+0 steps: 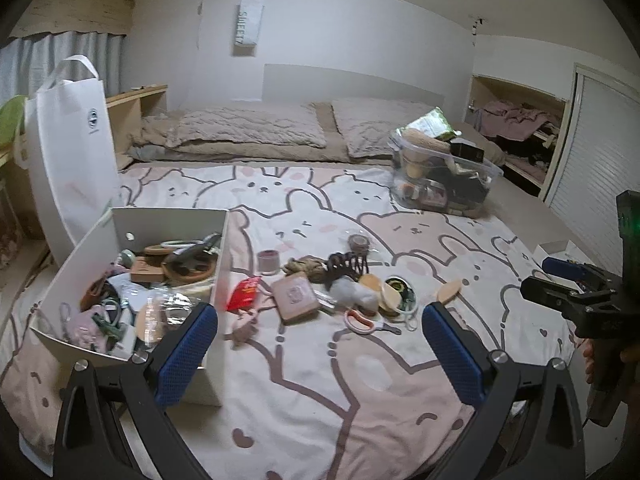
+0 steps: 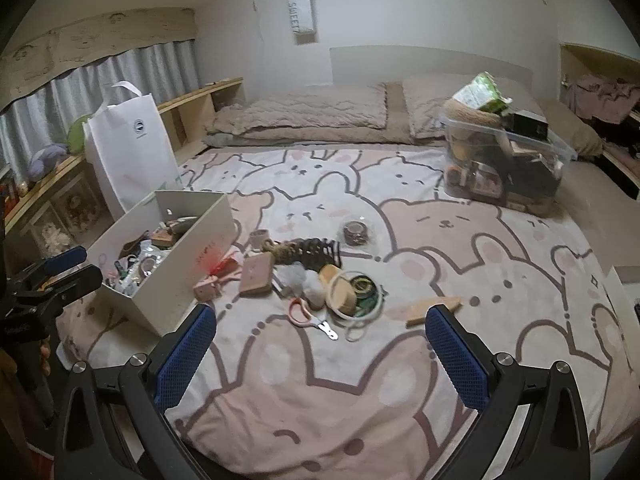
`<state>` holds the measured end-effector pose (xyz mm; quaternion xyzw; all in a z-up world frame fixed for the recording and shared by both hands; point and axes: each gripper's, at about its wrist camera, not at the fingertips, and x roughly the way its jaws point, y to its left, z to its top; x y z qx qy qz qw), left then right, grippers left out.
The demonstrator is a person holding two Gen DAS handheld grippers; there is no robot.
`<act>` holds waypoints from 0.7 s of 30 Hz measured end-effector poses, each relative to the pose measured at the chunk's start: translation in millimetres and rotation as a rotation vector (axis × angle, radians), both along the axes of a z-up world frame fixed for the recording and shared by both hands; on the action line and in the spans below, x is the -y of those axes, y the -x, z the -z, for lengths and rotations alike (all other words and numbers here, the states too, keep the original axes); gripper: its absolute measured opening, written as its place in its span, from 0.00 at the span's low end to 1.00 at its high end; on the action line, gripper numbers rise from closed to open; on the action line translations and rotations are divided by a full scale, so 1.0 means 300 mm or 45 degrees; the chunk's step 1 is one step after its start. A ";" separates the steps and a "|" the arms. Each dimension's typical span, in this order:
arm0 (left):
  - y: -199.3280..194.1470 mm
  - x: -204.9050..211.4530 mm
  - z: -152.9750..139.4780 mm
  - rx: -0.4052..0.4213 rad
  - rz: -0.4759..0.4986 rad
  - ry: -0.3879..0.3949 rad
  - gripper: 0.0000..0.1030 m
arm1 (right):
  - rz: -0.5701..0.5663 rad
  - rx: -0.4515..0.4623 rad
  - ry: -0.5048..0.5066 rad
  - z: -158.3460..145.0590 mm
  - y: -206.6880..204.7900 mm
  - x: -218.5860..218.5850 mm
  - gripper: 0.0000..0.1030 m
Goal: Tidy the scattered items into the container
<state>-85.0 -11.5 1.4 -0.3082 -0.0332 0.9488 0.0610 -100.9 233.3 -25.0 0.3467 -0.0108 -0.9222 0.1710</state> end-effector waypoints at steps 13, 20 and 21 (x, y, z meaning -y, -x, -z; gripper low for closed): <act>0.093 -0.104 0.153 0.130 0.049 -0.002 1.00 | 0.045 0.118 -0.017 0.135 0.050 -0.076 1.00; 0.150 -0.122 0.262 0.223 0.042 0.003 1.00 | 0.067 0.236 -0.017 0.252 0.093 -0.099 1.00; 0.158 -0.126 0.275 0.238 0.043 0.004 1.00 | 0.070 0.250 -0.018 0.267 0.102 -0.103 1.00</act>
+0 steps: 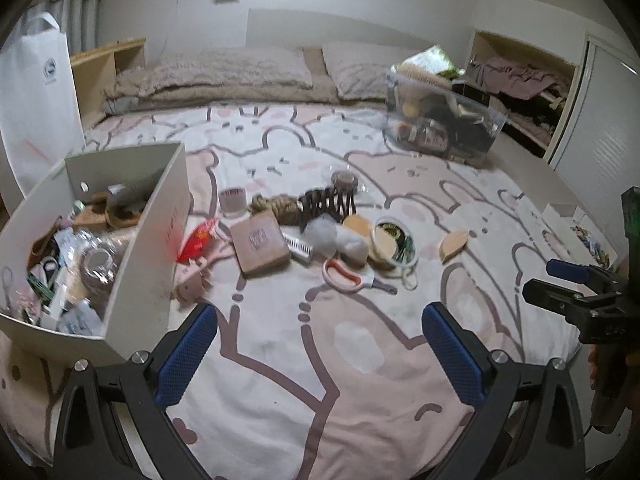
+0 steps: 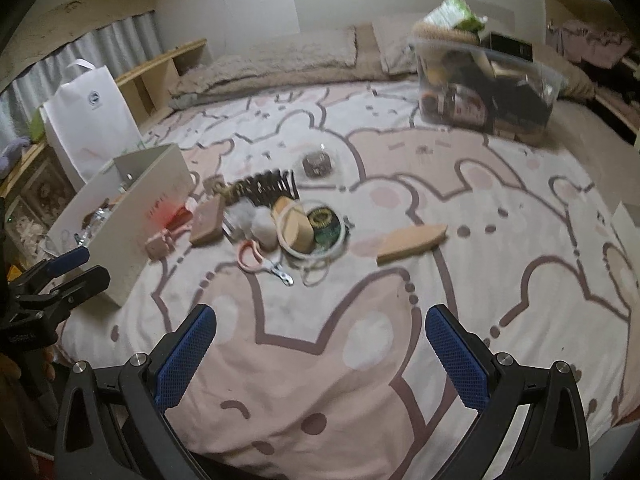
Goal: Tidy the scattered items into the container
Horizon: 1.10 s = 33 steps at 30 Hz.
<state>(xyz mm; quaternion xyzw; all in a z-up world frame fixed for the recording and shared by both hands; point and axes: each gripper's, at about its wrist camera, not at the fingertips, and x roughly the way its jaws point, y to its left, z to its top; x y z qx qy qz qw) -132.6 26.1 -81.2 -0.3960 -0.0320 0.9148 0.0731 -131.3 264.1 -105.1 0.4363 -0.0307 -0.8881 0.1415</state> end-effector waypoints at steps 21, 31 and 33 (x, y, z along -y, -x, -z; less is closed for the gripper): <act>0.229 0.010 0.235 0.206 -0.089 -0.086 1.00 | 0.031 0.207 -0.028 0.244 0.189 -0.056 1.00; 0.381 0.057 0.305 0.272 -0.170 -0.117 1.00 | 0.059 0.210 -0.141 0.303 0.313 -0.098 1.00; 0.404 0.064 0.317 0.278 -0.184 -0.114 1.00 | 0.052 0.207 -0.173 0.308 0.345 -0.114 1.00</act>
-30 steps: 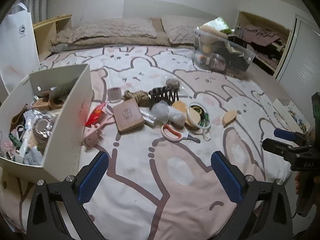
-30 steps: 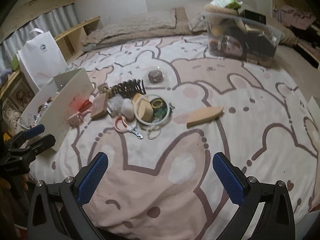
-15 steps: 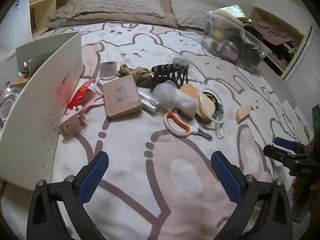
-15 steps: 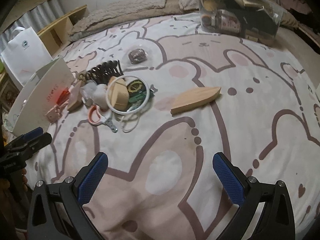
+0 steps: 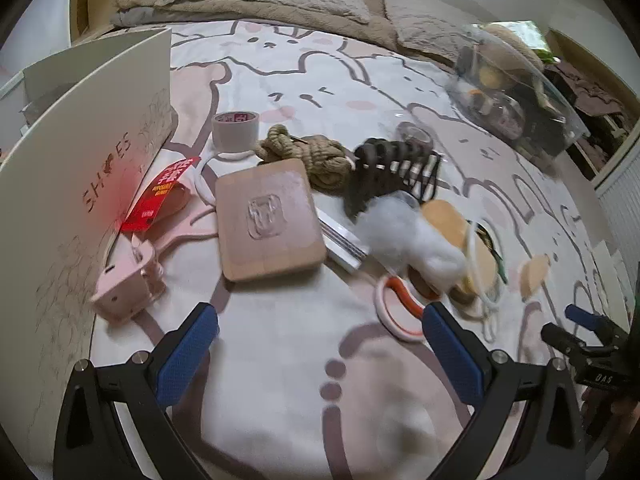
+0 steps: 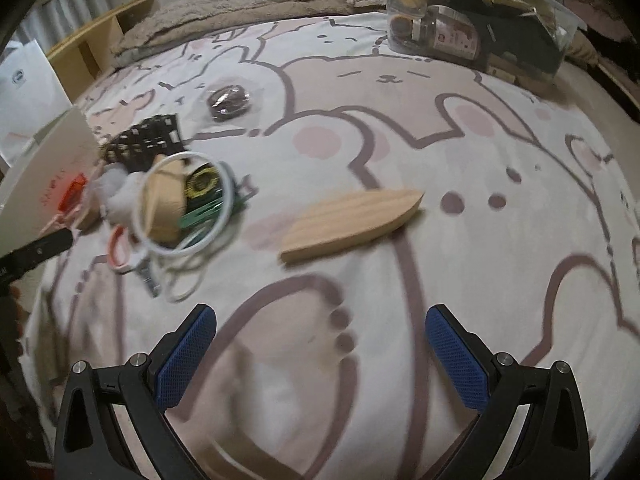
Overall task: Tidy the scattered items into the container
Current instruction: 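Move the right tool down to the wooden boat-shaped piece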
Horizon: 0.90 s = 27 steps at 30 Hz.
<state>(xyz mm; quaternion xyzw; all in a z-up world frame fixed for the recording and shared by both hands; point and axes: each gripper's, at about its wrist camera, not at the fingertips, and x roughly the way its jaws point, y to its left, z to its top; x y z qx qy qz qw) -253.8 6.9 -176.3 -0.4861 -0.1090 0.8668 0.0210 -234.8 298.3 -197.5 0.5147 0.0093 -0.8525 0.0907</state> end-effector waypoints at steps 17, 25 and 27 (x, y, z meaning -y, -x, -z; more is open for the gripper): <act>0.103 0.018 0.052 0.016 0.001 0.091 1.00 | -0.278 -0.029 -0.096 0.038 0.160 -0.006 1.00; 0.114 0.016 0.068 0.008 0.030 0.085 0.97 | -0.321 -0.011 -0.101 0.073 0.161 0.001 1.00; 0.118 0.012 0.070 0.012 0.031 0.077 0.88 | -0.287 -0.009 -0.072 0.073 0.160 -0.011 1.00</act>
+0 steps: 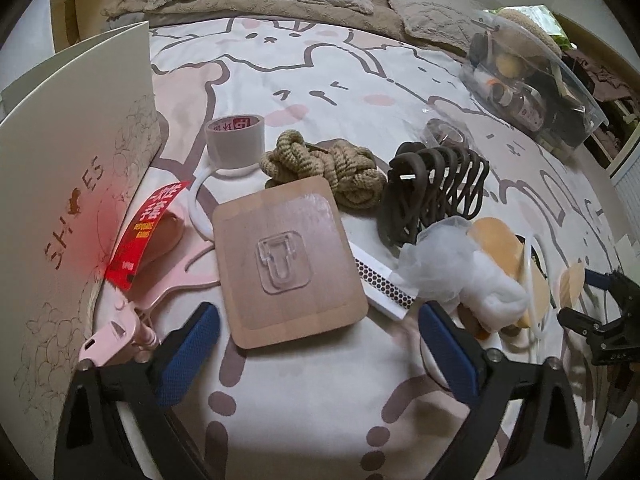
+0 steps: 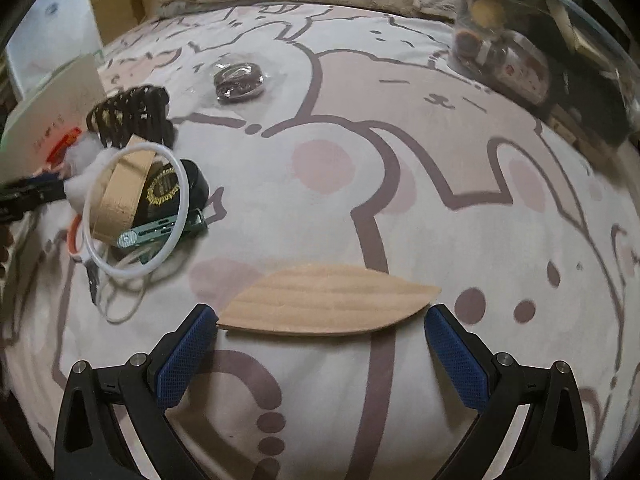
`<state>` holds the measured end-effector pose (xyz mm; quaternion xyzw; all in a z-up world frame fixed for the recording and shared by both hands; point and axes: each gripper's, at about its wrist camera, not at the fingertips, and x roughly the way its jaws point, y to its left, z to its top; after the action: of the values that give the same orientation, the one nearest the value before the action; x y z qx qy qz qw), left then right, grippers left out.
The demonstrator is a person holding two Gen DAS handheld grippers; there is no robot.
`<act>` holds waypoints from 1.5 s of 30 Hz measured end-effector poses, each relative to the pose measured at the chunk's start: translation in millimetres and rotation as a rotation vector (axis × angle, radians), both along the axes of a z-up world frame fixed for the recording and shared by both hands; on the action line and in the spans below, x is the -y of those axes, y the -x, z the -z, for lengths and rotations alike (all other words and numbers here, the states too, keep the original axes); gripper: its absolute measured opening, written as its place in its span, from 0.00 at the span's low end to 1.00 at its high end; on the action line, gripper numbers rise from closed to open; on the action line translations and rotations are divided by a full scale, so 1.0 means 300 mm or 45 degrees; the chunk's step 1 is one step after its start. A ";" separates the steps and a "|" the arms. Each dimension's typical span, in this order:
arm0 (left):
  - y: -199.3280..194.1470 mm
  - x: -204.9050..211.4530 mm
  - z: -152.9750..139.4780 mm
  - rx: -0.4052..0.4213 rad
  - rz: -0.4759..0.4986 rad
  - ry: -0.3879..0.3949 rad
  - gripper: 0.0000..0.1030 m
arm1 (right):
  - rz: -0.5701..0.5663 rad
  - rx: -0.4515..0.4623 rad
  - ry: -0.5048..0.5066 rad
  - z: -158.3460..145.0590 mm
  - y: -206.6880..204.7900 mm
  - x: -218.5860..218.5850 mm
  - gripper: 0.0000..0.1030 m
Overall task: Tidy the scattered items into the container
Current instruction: 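Move the right tool down to the wooden boat-shaped piece, then close the right tool on the boat piece while the left tool closes on the wooden board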
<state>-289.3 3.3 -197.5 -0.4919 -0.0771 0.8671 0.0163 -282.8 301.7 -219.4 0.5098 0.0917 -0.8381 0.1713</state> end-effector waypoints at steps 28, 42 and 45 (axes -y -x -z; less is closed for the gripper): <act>-0.024 -0.021 -0.037 0.014 0.038 -0.082 0.39 | 0.292 0.082 0.264 -0.042 -0.032 -0.057 0.58; 0.062 -0.008 -0.094 0.009 -0.120 -0.144 0.74 | 0.559 0.093 0.357 -0.033 0.076 -0.071 0.59; 0.088 -0.013 -0.088 0.032 -0.153 -0.186 0.74 | 0.548 0.076 0.312 -0.028 0.076 -0.066 0.48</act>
<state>-315.8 7.0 -171.1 -0.4947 -0.1699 0.8523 -0.0009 -305.7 321.5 -211.0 0.5176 -0.1265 -0.8446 0.0519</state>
